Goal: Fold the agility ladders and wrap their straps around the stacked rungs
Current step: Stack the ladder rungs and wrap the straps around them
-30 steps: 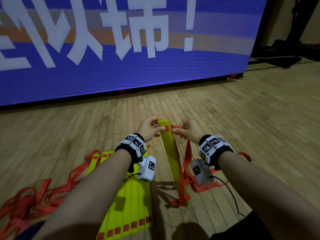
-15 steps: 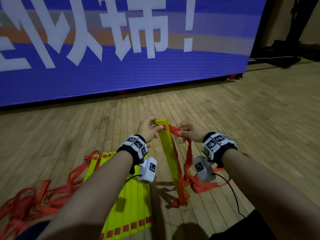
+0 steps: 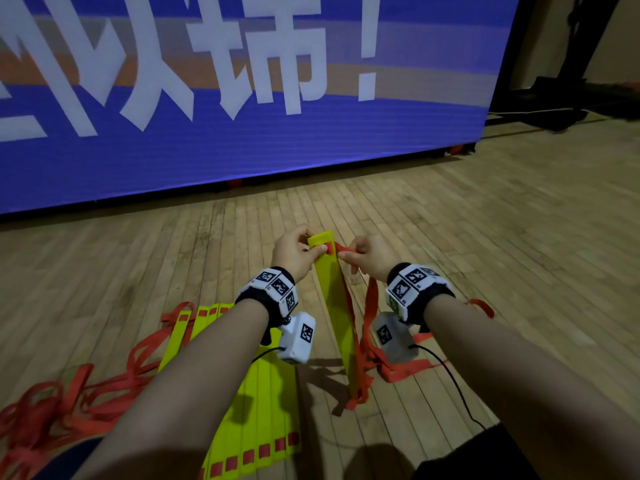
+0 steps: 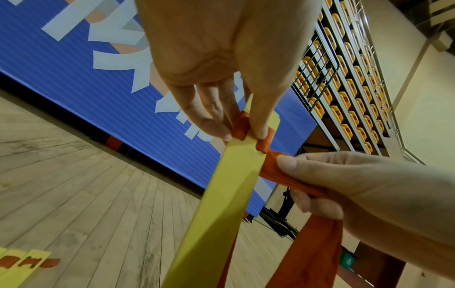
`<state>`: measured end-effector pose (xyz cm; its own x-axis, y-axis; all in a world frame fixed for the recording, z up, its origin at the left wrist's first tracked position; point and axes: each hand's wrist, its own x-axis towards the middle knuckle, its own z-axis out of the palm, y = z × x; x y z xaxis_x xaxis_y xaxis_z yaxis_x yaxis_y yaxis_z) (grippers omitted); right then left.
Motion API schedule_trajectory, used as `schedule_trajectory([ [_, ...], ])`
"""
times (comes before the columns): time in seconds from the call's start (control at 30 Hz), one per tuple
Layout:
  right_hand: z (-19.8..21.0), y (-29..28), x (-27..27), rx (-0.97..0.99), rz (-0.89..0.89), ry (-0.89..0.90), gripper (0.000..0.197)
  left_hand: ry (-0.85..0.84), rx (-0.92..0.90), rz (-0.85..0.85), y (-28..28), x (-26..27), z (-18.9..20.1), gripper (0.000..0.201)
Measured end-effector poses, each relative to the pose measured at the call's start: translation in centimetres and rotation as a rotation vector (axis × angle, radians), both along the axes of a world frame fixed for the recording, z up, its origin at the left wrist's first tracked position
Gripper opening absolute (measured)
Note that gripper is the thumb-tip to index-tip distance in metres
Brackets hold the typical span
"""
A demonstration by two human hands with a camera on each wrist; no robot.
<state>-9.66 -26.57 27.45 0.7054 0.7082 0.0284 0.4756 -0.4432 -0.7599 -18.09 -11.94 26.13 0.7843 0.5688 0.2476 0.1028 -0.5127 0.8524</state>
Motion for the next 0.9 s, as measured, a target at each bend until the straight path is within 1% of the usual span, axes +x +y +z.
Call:
schedule_trajectory([
  [0.1,-0.6,0.7,-1.3,-0.142,-0.093,-0.297,0.013,0.014,-0.002,0.068,0.1,0.3,-0.2,0.029],
  [0.13,-0.8,0.8,-1.9,-0.177,-0.115,-0.374,0.014,0.018,0.005,0.090,-0.1,0.4,-0.2,0.030],
  [0.17,-1.0,1.0,-2.4,-0.185,-0.134,-0.412,0.016,0.023,0.022,0.109,-0.4,0.4,-0.1,0.029],
  [0.23,-1.2,1.0,-3.1,-0.160,-0.165,-0.420,0.019,0.022,0.058,0.137,-0.9,0.5,0.1,0.027],
  [0.3,-1.0,0.9,-3.5,-0.139,-0.180,-0.411,0.022,-0.005,0.037,0.129,-1.1,0.4,0.1,0.025],
  [0.4,-0.9,0.8,-3.3,-0.149,-0.156,-0.399,0.022,-0.049,-0.093,0.052,-0.7,0.4,-0.3,0.028],
  [0.5,-1.2,0.8,-2.6,-0.145,-0.149,-0.381,0.021,-0.068,-0.199,-0.062,-0.7,0.1,0.0,0.028],
  [0.57,-1.3,0.6,-2.1,-0.148,-0.143,-0.370,0.020,-0.038,-0.224,-0.143,-0.3,-0.1,0.2,0.030],
  [0.7,-1.6,0.3,-1.8,-0.121,-0.110,-0.347,0.018,0.085,-0.216,-0.253,0.7,-0.6,0.7,0.037],
  [0.77,-1.6,0.2,-1.7,-0.115,-0.094,-0.319,0.017,0.093,-0.239,-0.312,0.7,-0.7,0.9,0.043],
  [0.83,-1.5,0.0,-1.9,-0.107,-0.064,-0.282,0.017,0.098,-0.224,-0.368,0.5,-0.8,1.0,0.057],
  [0.87,-1.4,-0.1,-2.0,-0.101,-0.047,-0.274,0.017,0.101,-0.205,-0.386,0.4,-0.8,0.9,0.060],
  [0.9,-1.3,-0.2,-2.2,-0.103,-0.029,-0.266,0.018,0.102,-0.188,-0.389,0.3,-0.8,0.9,0.058],
])
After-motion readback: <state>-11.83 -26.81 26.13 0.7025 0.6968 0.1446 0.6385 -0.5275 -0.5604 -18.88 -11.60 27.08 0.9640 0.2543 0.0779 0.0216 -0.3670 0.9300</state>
